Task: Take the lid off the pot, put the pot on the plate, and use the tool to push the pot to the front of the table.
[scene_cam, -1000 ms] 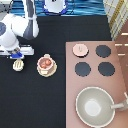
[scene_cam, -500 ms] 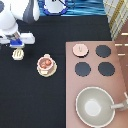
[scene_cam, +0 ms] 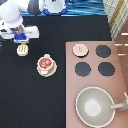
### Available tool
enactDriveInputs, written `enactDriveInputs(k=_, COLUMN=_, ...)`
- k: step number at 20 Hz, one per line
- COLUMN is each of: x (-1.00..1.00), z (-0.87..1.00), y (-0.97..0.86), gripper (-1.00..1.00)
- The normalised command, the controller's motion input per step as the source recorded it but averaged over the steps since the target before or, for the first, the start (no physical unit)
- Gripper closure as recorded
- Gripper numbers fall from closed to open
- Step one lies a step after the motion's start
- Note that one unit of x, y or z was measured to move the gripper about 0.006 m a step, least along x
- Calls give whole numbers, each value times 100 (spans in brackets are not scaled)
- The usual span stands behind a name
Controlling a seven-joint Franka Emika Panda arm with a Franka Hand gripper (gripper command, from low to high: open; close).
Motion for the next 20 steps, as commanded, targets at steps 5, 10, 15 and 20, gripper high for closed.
enactDriveInputs(k=5, x=-53, z=10, y=69, gripper=100)
enactDriveInputs(k=10, x=-77, z=-24, y=75, gripper=100)
enactDriveInputs(k=15, x=-83, z=-60, y=72, gripper=100)
enactDriveInputs(k=20, x=-94, z=-76, y=53, gripper=100)
